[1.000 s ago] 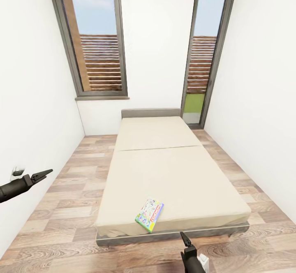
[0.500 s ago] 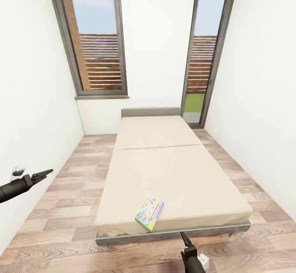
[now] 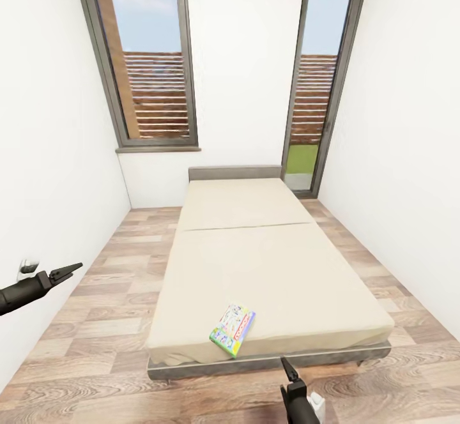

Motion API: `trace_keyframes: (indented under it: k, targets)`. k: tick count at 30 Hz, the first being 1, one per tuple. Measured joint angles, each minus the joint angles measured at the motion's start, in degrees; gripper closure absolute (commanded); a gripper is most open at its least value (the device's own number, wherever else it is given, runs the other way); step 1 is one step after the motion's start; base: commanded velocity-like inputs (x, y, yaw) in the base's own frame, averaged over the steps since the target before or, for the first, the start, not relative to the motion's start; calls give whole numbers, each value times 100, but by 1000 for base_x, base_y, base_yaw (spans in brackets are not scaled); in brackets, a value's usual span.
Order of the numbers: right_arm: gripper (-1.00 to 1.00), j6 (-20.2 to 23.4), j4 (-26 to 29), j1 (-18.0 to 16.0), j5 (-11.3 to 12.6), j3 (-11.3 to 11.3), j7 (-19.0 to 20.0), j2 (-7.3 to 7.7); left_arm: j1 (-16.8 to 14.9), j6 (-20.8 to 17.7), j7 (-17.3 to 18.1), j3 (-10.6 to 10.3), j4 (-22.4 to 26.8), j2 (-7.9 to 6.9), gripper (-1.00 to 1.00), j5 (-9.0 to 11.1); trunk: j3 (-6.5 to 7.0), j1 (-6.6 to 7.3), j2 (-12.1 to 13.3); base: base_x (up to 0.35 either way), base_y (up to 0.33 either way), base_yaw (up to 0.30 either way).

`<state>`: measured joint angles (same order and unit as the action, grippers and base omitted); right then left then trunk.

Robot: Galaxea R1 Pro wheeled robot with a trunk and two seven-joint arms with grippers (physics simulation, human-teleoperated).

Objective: Put all the toys in the child's room - the three board games (two on the bed and one on the table), the two jigsaw puzzles on the table, and the tennis ball on the table - inside the toy box on the table in the child's room.

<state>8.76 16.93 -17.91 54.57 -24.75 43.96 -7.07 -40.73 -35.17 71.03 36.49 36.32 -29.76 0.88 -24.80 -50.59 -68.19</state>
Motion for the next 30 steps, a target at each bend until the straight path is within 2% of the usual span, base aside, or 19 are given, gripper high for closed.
trace_keyframes:
  k: [3,8,30]
  targets:
    - [-100,-2,-5,0,-10,14,270,2,0,0,0,0,0,2,-100,2,-54,-66,-120,0,0,0]
    - [-100,1,-18,1,-27,12,439,5,0,0,0,0,0,5,-100,2,-144,-176,-321,0,0,0]
    - [-100,-13,-25,1,-80,19,469,6,0,0,0,-1,0,5,-100,1,-539,-659,-1204,0,0,0]
